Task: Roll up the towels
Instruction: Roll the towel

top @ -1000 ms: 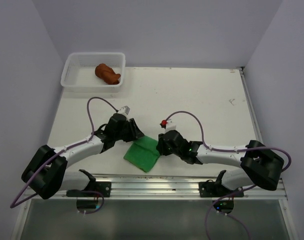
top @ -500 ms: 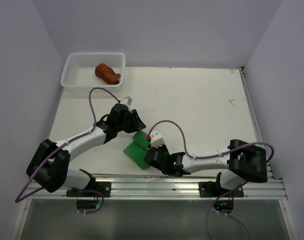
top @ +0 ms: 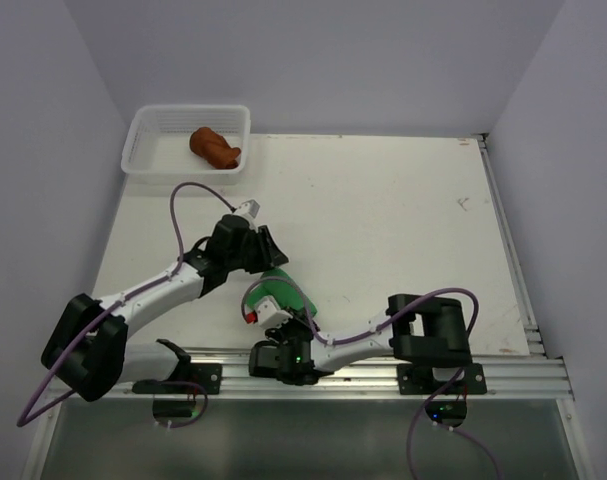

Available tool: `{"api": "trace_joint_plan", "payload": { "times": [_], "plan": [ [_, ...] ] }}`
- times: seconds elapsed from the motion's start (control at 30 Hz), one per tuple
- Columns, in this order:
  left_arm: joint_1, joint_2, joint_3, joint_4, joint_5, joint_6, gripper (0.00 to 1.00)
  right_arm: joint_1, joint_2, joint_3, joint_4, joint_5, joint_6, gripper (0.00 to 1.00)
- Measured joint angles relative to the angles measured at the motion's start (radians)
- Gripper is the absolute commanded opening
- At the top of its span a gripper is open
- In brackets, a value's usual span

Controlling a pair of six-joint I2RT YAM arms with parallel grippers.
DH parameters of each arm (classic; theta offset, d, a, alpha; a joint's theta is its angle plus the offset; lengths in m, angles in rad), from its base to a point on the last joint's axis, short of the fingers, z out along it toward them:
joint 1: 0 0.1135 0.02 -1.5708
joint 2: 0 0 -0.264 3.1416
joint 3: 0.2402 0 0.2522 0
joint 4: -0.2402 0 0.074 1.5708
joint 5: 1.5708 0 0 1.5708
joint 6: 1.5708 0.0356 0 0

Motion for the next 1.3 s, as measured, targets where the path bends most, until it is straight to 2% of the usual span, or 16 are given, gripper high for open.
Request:
{"api": "trace_joint_plan", "payload": {
  "times": [0.27,0.67,0.73,0.87,1.03,1.3],
  "plan": [
    [-0.014,-0.078,-0.097,0.008,0.017,-0.008,0.43,0.035,0.084,0.065,-0.069,0.050,-0.034,0.00],
    [-0.065,-0.077,-0.217,0.122,0.002,-0.030,0.43,0.045,0.116,0.097,-0.098,0.051,-0.068,0.00],
    [-0.066,-0.075,-0.232,0.130,-0.005,-0.031,0.43,0.045,0.116,0.097,-0.098,0.051,-0.064,0.05],
    [-0.066,-0.067,-0.242,0.153,-0.011,-0.034,0.43,0.044,0.099,0.089,-0.091,0.042,-0.056,0.25],
    [-0.068,-0.059,-0.247,0.166,-0.015,-0.034,0.43,0.042,0.035,0.060,-0.082,0.009,-0.013,0.42],
    [-0.071,-0.045,-0.247,0.179,-0.023,-0.034,0.43,0.022,-0.171,-0.036,-0.028,-0.053,0.043,0.55]
  ]
}}
